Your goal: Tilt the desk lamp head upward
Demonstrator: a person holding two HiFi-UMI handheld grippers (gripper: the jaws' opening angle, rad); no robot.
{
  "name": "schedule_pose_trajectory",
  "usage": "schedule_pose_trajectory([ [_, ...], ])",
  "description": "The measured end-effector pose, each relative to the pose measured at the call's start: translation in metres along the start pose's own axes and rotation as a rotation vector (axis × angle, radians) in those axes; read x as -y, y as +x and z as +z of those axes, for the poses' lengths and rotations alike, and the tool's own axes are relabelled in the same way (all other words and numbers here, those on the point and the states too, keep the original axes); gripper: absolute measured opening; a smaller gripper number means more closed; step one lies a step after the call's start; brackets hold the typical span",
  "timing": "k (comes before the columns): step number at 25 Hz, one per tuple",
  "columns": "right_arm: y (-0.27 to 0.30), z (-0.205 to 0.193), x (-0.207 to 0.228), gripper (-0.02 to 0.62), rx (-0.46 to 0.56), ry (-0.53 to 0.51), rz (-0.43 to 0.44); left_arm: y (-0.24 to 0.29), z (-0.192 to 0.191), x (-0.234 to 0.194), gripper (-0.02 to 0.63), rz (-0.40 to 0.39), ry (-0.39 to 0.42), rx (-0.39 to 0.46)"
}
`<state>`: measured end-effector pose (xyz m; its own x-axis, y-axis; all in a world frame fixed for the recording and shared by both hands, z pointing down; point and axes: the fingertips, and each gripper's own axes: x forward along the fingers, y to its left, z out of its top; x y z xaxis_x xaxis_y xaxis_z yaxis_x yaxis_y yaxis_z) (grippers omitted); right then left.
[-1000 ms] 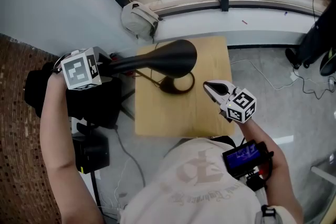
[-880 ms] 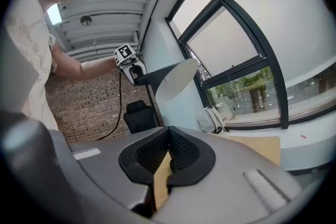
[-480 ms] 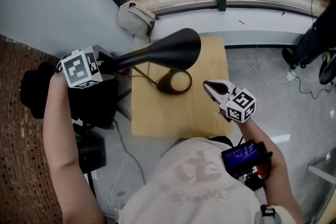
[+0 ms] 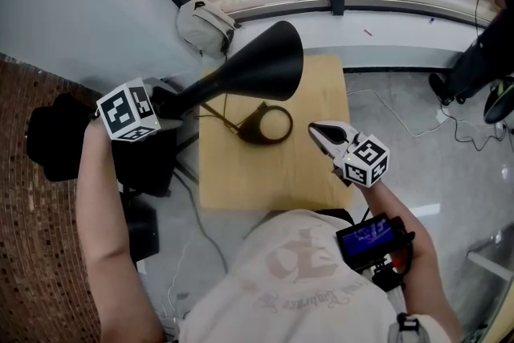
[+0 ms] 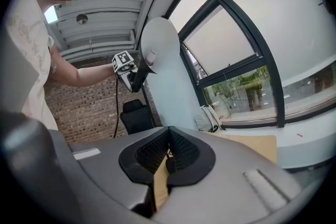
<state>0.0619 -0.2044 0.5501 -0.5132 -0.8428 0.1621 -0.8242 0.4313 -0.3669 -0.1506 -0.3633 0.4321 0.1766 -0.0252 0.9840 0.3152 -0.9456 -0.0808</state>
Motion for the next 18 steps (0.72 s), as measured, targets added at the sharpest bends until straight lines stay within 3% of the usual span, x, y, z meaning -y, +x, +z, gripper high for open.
schedule_pose_trajectory([
  [18,-0.0008,0.0036,0.0016,0.014,-0.003,-0.006,-0.023,0.0123,0.0048,-0.0020,0.221,-0.025,-0.024,0.085],
])
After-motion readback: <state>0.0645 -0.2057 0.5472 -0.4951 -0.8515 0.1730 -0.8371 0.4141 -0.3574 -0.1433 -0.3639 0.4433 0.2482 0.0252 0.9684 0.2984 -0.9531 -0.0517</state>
